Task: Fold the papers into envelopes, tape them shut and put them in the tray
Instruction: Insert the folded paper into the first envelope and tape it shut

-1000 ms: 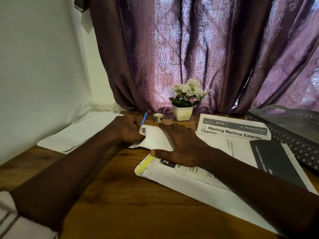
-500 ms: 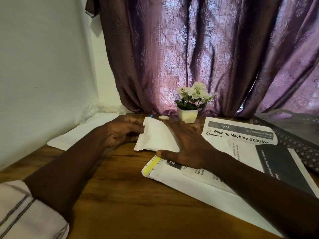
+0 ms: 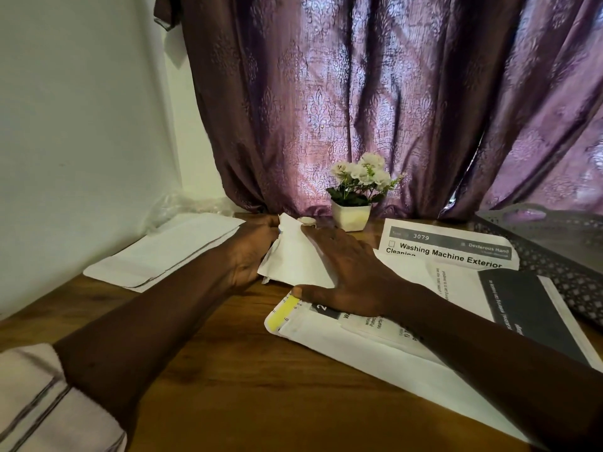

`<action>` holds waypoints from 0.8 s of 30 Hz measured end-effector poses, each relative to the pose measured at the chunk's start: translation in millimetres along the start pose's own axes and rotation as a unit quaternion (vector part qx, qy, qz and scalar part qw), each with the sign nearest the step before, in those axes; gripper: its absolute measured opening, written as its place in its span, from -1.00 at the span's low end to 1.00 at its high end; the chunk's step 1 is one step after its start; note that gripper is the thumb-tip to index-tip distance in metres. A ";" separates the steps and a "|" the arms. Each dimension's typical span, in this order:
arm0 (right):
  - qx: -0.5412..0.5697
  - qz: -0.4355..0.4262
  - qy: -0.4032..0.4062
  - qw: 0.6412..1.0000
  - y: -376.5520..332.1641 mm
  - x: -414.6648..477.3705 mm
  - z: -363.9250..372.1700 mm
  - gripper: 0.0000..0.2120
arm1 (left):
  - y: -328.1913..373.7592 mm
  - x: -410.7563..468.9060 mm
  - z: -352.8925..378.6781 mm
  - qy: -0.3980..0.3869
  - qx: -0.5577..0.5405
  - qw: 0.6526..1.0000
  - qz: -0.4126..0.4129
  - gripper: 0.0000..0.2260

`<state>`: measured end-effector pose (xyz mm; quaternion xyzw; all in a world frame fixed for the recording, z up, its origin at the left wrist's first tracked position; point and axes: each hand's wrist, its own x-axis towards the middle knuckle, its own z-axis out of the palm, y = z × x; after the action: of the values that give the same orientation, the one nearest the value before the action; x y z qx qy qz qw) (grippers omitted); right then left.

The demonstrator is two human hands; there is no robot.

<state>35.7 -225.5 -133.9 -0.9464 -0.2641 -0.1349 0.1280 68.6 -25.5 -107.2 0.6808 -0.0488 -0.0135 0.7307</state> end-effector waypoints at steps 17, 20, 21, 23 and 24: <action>-0.004 0.001 -0.003 1.000 -2.5 -0.9 -2.0 0.01 | 0.0 -0.7 -14.6 0.039 0.015 0.997 -0.058 -0.66; -0.010 0.009 -0.005 1.000 -0.8 -0.7 -0.9 -0.01 | 7.7 2.5 -23.9 0.062 0.163 0.984 0.021 -0.76; -0.019 0.010 -0.009 1.000 -0.6 -0.2 -0.3 -0.03 | 11.1 2.2 -27.3 0.058 0.199 0.978 0.038 -0.76; -0.038 0.015 -0.026 0.999 -0.7 1.3 0.6 -0.07 | 15.3 2.1 -35.4 0.037 0.260 0.964 0.038 -0.73; -0.044 0.019 -0.038 0.998 -0.9 1.8 0.4 -0.10 | 16.3 1.6 -38.2 0.027 0.308 0.950 0.041 -0.72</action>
<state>36.8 -223.8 -133.5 -0.9603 -0.2447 -0.1081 0.0790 72.9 13.5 -93.5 0.8700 -0.0586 0.0511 0.4869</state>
